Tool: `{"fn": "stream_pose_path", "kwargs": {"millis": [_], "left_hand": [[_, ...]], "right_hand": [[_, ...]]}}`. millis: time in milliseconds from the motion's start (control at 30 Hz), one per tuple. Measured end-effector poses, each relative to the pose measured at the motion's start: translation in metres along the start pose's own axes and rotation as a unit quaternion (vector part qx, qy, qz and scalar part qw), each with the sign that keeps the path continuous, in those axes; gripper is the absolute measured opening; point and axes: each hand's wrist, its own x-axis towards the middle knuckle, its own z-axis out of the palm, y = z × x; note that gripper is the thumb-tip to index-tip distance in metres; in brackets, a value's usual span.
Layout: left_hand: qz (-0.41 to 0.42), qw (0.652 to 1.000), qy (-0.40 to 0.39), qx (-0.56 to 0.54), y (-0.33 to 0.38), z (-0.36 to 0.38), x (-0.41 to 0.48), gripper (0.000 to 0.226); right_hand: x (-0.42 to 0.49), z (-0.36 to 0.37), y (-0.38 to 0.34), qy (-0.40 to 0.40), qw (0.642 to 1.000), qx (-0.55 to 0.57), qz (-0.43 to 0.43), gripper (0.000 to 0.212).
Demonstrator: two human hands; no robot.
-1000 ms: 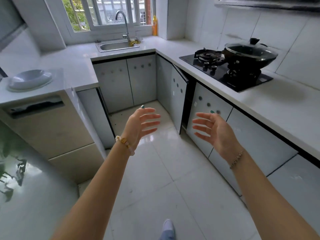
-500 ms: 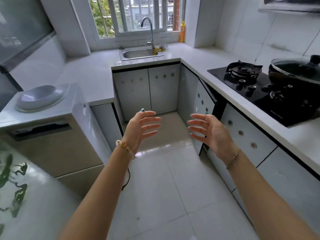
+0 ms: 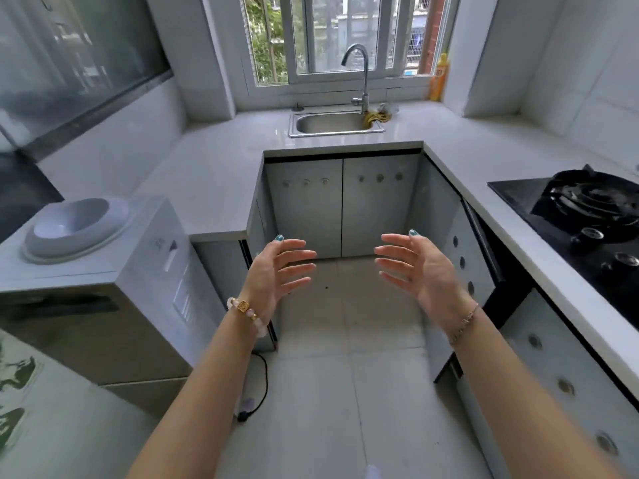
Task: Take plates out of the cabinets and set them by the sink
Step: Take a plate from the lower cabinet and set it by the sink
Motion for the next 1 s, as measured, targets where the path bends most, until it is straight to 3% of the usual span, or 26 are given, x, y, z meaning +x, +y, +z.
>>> {"fn": "stream_pose_path", "kwargs": {"millis": [433, 767, 1000], "left_hand": [[-0.032, 0.988, 0.137, -0.062, -0.014, 0.001, 0.132, 0.036], [-0.024, 0.989, 0.142, -0.028, -0.004, -0.007, 0.278, 0.037], [-0.042, 0.983, 0.173, -0.048, 0.015, -0.033, 0.375, 0.037]], "right_hand": [[0.184, 0.000, -0.002, -0.080, 0.992, -0.038, 0.095, 0.039], [0.327, 0.012, -0.003, -0.100, 0.987, -0.073, 0.103, 0.041], [0.443, 0.061, -0.020, -0.116, 0.981, -0.092, 0.124, 0.040]]}}
